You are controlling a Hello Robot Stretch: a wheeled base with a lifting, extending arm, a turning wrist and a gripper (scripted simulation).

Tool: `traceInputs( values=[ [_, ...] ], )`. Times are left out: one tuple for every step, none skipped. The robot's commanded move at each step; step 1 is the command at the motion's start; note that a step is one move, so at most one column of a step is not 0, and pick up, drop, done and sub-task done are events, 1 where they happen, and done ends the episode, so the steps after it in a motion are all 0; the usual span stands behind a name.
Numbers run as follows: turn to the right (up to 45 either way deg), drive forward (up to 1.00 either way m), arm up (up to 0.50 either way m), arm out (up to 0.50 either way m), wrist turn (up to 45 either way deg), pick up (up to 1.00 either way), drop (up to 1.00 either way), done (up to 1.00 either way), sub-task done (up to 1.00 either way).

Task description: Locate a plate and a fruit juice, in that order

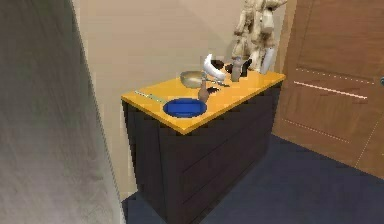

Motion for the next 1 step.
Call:
traceInputs(
  values=[
    [42.0, 0.0, 0.0, 0.0, 0.0, 0.0, 0.0, 0.0, 0.0]
  ],
)
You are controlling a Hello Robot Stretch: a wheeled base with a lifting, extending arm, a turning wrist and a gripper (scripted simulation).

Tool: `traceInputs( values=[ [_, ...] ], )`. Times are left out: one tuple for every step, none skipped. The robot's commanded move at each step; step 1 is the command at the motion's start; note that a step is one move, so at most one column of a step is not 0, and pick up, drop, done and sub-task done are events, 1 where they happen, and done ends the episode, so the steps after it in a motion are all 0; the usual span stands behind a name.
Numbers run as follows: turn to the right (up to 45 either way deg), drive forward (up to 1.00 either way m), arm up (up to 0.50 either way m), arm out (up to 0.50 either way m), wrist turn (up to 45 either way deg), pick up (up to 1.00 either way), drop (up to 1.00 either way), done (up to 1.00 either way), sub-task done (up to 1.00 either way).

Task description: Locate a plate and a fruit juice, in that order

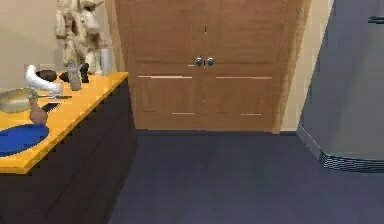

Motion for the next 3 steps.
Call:
traceInputs(
  values=[
    [0.0, 0.75, 0.0, 0.0, 0.0, 0.0, 0.0, 0.0, 0.0],
    [-45.0, 0.0, 0.0, 0.0, 0.0, 0.0, 0.0, 0.0, 0.0],
    [0.0, 0.0, 0.0, 0.0, 0.0, 0.0, 0.0, 1.0, 0.0]
  ],
)
